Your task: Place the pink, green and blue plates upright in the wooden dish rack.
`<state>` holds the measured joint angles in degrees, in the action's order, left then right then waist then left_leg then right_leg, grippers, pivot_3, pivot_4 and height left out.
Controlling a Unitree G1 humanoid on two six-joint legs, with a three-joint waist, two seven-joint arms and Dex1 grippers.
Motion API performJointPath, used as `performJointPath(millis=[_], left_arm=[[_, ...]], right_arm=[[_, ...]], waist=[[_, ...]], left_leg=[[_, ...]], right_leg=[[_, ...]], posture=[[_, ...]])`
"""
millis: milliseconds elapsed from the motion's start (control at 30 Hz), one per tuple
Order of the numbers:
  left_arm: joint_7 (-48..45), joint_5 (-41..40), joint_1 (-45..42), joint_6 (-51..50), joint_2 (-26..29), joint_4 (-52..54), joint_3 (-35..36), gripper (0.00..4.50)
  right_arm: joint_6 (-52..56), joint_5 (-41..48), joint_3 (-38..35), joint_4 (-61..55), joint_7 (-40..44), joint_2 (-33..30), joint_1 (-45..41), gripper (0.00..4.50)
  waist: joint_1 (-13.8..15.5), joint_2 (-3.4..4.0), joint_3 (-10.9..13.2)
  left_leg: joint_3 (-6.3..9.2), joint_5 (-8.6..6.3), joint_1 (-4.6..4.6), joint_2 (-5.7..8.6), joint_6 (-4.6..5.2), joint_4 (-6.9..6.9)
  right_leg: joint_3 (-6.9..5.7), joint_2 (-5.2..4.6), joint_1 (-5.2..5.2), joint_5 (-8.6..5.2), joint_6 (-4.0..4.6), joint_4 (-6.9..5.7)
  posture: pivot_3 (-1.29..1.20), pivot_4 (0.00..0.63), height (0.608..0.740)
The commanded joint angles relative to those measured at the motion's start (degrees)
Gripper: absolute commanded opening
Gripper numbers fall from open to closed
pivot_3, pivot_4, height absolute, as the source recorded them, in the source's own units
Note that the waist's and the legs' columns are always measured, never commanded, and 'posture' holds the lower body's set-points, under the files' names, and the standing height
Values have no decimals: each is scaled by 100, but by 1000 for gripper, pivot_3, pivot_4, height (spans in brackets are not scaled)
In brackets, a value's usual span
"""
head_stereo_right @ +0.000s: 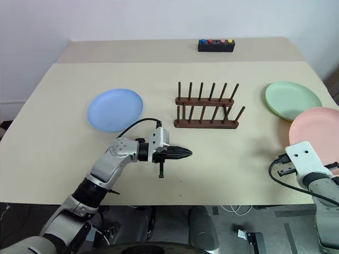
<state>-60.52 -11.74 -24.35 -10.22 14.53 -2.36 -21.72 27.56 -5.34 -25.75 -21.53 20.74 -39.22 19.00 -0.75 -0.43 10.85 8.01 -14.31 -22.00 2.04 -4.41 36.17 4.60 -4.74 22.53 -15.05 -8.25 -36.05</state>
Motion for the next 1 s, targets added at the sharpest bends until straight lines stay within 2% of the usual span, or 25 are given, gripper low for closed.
performJointPath(millis=[33,200,333,467,667,1000], left_arm=[[-5,-2,-20,157,-48,16,-24,0],[2,40,-124,338,-89,-152,18,0],[49,64,-160,406,-80,-223,82,0],[112,91,-164,461,-33,-266,121,0],[233,108,-122,471,29,-192,181,0],[428,31,70,332,253,172,294,0]], right_arm=[[-513,-481,-148,-471,-253,-135,76,29],[-1252,-677,-207,-637,-165,-535,-382,29],[-1649,-134,74,-816,371,-820,-1214,29],[-1435,1241,477,-919,1047,-632,-2558,29],[-758,3084,706,-375,1588,-115,-4227,29],[228,4904,542,460,2789,-264,-4533,29]], waist=[[-1,0,0],[-20,-1,1],[-26,-3,2],[-34,-7,5],[6,-14,11],[-9,-10,10]], left_leg=[[0,0,-1,0,0,0],[-2,0,0,0,0,1],[-1,0,-2,0,0,1],[2,0,-3,-1,0,-1],[11,0,-13,0,0,2],[11,-1,-28,0,3,-3]], right_leg=[[0,0,1,0,0,0],[0,0,2,0,1,0],[0,0,2,7,-13,0],[-2,1,2,8,-15,2],[-6,0,5,10,-15,3],[-7,-2,25,11,-13,-1]], posture=[[0,150,740],[0,150,740],[0,150,740],[0,150,740],[0,150,740],[0,150,740]])
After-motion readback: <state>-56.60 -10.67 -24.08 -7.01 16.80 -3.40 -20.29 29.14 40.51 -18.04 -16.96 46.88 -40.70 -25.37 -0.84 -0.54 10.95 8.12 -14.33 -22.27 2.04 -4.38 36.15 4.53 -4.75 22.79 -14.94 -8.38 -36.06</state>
